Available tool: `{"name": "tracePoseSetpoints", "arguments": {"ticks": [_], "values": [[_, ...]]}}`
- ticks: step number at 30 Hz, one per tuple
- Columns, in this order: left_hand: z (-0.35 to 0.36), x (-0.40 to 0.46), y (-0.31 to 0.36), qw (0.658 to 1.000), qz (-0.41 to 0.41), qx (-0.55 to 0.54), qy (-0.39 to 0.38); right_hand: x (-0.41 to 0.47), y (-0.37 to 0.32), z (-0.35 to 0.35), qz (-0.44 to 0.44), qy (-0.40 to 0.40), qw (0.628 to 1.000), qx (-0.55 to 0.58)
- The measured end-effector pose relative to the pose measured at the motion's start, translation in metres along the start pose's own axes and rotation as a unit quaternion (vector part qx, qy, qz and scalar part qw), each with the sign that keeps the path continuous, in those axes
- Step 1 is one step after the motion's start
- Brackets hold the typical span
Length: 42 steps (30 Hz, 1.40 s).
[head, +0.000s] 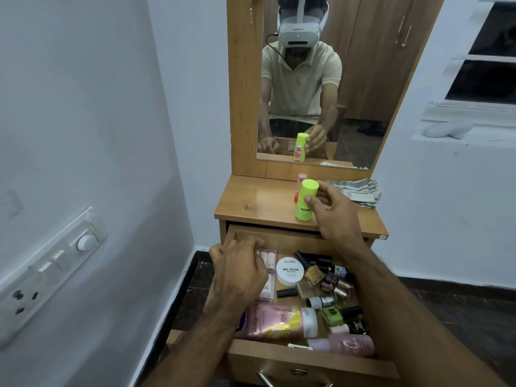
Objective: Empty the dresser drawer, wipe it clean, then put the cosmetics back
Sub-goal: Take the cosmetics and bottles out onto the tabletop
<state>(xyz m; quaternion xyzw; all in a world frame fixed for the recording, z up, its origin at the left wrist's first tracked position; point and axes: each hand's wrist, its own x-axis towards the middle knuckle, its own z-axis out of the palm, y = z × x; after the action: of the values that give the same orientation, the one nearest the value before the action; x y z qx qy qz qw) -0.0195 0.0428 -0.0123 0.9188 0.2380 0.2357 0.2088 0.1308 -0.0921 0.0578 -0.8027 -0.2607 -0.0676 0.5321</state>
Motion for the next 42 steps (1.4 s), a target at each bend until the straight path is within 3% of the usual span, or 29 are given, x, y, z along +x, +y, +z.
{"name": "tracePoseSetpoints", "arguments": {"ticks": [5,9,10,12,14,15,21,23,25,28,33,38,42], "values": [[-0.001,0.000,0.001,1.000,-0.009,0.003,-0.003,-0.001,0.004,0.004,0.024,-0.003,1.000,-0.012],[-0.003,0.001,0.002,0.999,-0.034,0.039,0.003,-0.037,-0.006,0.001,0.072,0.115,0.991,-0.006],[-0.004,0.001,0.001,0.997,-0.046,0.058,0.001,-0.048,-0.008,0.002,0.085,0.102,0.991,-0.022],[-0.007,0.000,0.000,0.993,-0.069,0.091,-0.008,-0.066,-0.012,0.012,0.136,-0.056,0.986,-0.082],[-0.011,-0.001,-0.001,0.988,-0.091,0.116,-0.037,-0.078,-0.013,0.030,0.183,-0.241,0.941,-0.154],[-0.013,-0.002,-0.002,0.985,-0.101,0.130,-0.054,-0.083,-0.011,0.040,0.193,-0.282,0.921,-0.186],[-0.014,-0.003,-0.005,0.966,-0.093,0.203,-0.134,-0.094,0.004,0.072,0.197,-0.260,0.885,-0.331],[-0.013,-0.002,-0.006,0.964,-0.089,0.205,-0.141,-0.092,0.005,0.072,0.212,-0.248,0.899,-0.291],[-0.012,-0.001,-0.007,0.965,-0.090,0.198,-0.144,-0.091,0.007,0.068,0.268,-0.235,0.917,-0.179],[-0.011,-0.002,-0.007,0.966,-0.089,0.191,-0.149,-0.090,0.010,0.056,0.346,-0.223,0.910,-0.048],[-0.012,-0.001,-0.007,0.971,-0.108,0.157,-0.144,-0.084,0.012,0.047,0.386,-0.196,0.901,0.037],[-0.018,-0.003,-0.004,0.976,-0.113,0.131,-0.129,-0.085,0.004,0.058,0.402,-0.269,0.865,0.136],[-0.026,-0.001,0.001,0.987,-0.105,0.088,-0.078,-0.084,-0.009,0.041,0.368,-0.249,0.888,0.121]]}}
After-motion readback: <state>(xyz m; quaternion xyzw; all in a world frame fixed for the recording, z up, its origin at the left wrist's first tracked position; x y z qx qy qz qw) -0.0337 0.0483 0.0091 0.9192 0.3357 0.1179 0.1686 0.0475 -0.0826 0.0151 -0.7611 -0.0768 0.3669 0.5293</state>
